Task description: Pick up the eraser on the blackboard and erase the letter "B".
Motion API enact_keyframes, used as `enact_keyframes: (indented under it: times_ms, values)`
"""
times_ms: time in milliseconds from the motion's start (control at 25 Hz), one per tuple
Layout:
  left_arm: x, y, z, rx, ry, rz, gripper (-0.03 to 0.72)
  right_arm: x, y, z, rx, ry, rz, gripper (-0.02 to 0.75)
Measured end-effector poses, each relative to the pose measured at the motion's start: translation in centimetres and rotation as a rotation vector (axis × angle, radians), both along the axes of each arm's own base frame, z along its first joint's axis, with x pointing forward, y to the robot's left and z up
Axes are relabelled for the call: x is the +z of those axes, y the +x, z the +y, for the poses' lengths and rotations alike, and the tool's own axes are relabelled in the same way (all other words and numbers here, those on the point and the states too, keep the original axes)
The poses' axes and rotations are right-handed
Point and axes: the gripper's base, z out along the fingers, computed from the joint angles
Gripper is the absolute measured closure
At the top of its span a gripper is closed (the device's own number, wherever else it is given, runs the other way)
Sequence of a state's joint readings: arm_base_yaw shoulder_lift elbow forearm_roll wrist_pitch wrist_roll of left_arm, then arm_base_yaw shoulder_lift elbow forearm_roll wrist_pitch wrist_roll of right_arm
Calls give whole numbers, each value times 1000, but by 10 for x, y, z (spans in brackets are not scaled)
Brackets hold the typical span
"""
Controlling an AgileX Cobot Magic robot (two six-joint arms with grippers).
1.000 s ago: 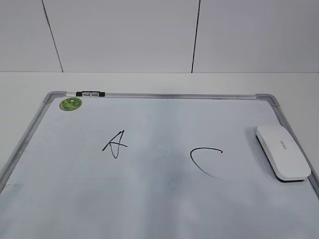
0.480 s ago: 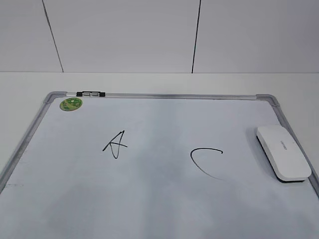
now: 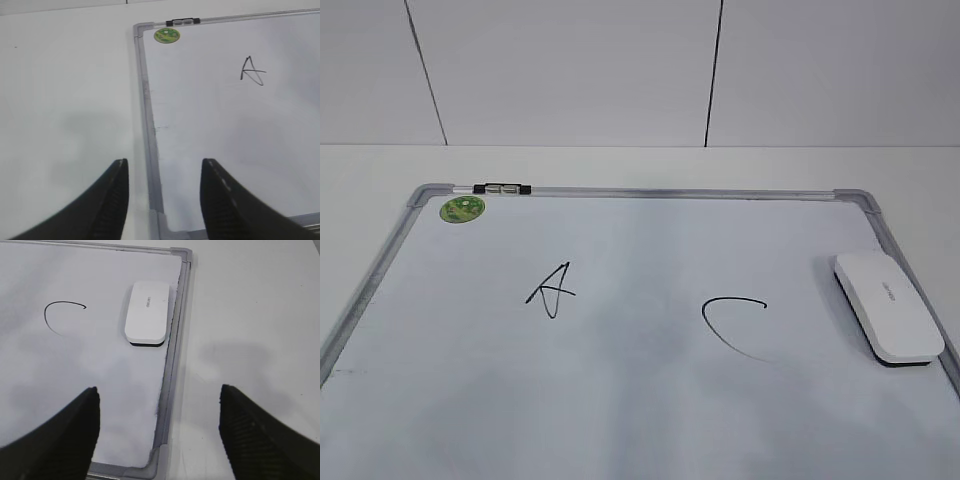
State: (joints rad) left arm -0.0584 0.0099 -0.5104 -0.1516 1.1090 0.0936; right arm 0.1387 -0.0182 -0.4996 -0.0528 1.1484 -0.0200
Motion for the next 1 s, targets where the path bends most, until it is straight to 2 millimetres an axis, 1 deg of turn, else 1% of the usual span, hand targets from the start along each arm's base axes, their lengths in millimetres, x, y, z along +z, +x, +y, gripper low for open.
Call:
enact_keyframes:
  times_ms: [160, 320, 600, 1000]
  values:
    - [1, -1, -4, -26, -39, 2, 347, 0, 0, 0, -1, 1, 0, 153]
    - [1, -1, -4, -29, -46, 3, 351, 0, 0, 0, -1, 1, 0, 153]
    - [0, 0, -4, -30, -48, 3, 379, 0, 0, 0, -1, 1, 1, 152]
    - [0, 1, -5, 28, -51, 1, 388, 0, 0, 0, -8, -3, 0, 152]
